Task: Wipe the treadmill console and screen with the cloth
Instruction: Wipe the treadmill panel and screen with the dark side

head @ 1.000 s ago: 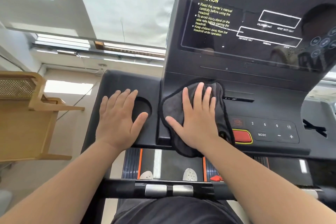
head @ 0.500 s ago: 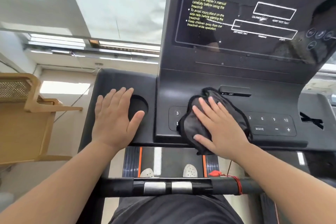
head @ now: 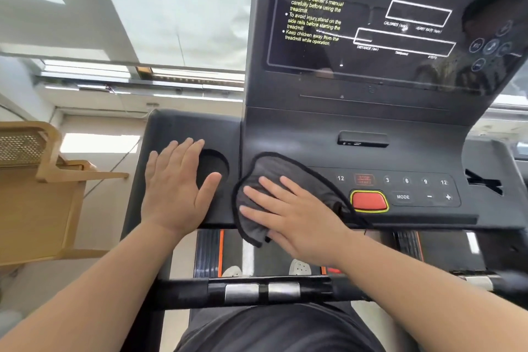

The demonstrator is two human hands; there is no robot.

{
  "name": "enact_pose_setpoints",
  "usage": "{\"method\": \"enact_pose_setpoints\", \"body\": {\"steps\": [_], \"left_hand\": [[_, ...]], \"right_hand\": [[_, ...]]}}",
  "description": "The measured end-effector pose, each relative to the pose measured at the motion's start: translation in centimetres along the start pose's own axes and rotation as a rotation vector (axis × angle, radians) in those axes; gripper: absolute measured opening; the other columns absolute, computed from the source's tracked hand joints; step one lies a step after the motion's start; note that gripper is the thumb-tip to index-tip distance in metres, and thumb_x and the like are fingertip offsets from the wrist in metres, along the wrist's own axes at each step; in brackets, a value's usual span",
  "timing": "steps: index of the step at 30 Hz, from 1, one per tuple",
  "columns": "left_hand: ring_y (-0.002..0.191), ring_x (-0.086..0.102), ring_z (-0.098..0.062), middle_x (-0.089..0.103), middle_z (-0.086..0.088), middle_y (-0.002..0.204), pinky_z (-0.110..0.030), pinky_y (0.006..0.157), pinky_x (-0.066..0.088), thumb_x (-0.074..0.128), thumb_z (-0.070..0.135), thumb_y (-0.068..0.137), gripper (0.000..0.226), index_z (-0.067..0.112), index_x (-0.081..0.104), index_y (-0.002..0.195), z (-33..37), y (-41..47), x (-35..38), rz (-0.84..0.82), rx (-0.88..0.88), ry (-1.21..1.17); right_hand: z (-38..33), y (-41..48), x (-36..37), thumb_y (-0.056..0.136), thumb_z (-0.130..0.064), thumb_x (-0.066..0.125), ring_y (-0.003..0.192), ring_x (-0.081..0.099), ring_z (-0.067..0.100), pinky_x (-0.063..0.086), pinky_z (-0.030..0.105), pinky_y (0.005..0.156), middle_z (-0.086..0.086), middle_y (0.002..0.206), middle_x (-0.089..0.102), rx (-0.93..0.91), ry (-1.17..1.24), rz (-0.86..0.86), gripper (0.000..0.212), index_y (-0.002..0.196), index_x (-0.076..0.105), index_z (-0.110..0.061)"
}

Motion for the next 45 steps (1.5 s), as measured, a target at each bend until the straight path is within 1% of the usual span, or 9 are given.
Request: {"method": "enact_pose_setpoints", "body": {"steps": [6,10,16,20,24,31,34,40,45], "left_hand": [[0.148,0.028,-0.035,0.04,-0.011,0.157,-0.056,0.124,0.01,0.016,0.059,0.094,0.073,0.018,0.043,0.147,-0.1,0.2,0.6,-0.044,0.01,0.077],[0.15,0.024,-0.032,0.037,-0.008,0.159,-0.053,0.125,0.007,0.011,0.062,0.093,0.078,0.017,0.039,0.151,-0.3,0.3,0.7,-0.051,-0.003,0.098],[0.147,0.029,-0.027,0.041,-0.004,0.156,-0.05,0.124,0.011,0.022,0.063,0.093,0.074,0.02,0.042,0.149,-0.5,0.6,0.4,-0.035,-0.038,0.085],[0.144,0.033,-0.028,0.043,-0.004,0.153,-0.052,0.122,0.018,0.038,0.061,0.091,0.07,0.021,0.044,0.147,-0.6,1.0,0.4,-0.039,-0.028,0.108],[0.149,0.025,-0.032,0.034,-0.009,0.159,-0.052,0.125,0.013,0.044,0.06,0.094,0.076,0.014,0.034,0.153,-0.1,2.1,1.1,-0.11,0.039,0.167],[0.154,0.009,-0.031,0.018,-0.009,0.166,-0.048,0.126,0.002,0.012,0.068,0.091,0.087,0.013,0.022,0.158,0.3,4.7,1.9,-0.153,0.079,0.213],[0.154,0.008,-0.03,0.017,-0.009,0.166,-0.048,0.127,0.002,0.01,0.066,0.092,0.085,0.014,0.021,0.158,0.4,4.7,1.9,-0.15,0.077,0.212],[0.153,0.013,-0.031,0.023,-0.009,0.165,-0.047,0.126,0.003,0.009,0.064,0.093,0.083,0.014,0.027,0.157,0.4,4.6,1.7,-0.133,0.074,0.172],[0.153,0.017,-0.028,0.029,-0.006,0.163,-0.045,0.126,0.007,0.01,0.062,0.093,0.082,0.015,0.034,0.155,0.3,4.4,1.0,-0.108,0.045,0.094]], "right_hand": [[9.0,-3.4,0.0,0.093,-0.081,0.018,0.16,-0.005,0.031,0.005,0.061,0.126,0.004,0.174,-0.002,0.587,0.192,0.001,0.086,0.164,0.012,-0.033],[8.5,2.1,-1.0,0.091,-0.08,0.013,0.156,-0.016,0.043,-0.004,0.061,0.123,0.021,0.169,-0.019,0.861,0.16,0.049,0.095,0.164,-0.005,-0.022],[3.9,6.0,-1.9,0.099,-0.069,0.026,0.159,-0.001,0.039,0.009,0.065,0.125,0.011,0.173,0.004,0.413,0.103,0.04,0.08,0.165,0.018,-0.024],[1.3,2.0,-0.6,0.104,-0.051,0.029,0.159,0.012,0.032,0.011,0.056,0.127,0.001,0.172,0.016,0.14,0.027,-0.035,0.062,0.162,0.021,-0.031],[5.1,-2.3,0.6,0.103,-0.064,0.025,0.16,-0.005,0.027,0.008,0.054,0.127,0.001,0.174,0.003,0.316,0.098,-0.044,0.07,0.164,0.012,-0.034],[8.9,1.8,-1.1,0.092,-0.077,0.019,0.156,-0.013,0.044,0.001,0.059,0.126,0.022,0.17,-0.014,0.805,0.134,0.071,0.095,0.165,0.0,-0.019],[6.7,5.9,-1.9,0.094,-0.076,0.025,0.155,-0.016,0.046,-0.003,0.06,0.126,0.022,0.17,-0.013,0.701,0.143,0.114,0.094,0.165,0.003,-0.018],[3.2,4.8,-1.4,0.099,-0.066,0.038,0.16,0.002,0.029,-0.002,0.053,0.128,-0.002,0.173,0.012,0.123,0.121,0.049,0.073,0.162,0.024,-0.033],[6.1,-0.4,-0.3,0.096,-0.077,0.035,0.16,0.001,0.03,0.0,0.055,0.126,-0.001,0.173,0.009,0.163,0.069,0.038,0.08,0.163,0.018,-0.035]]}}
Point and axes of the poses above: each hand's wrist, its own y-axis towards the middle knuckle, its own x-axis out of the palm, z = x × y, the point moved 8 cm from there along y, towards the middle knuckle
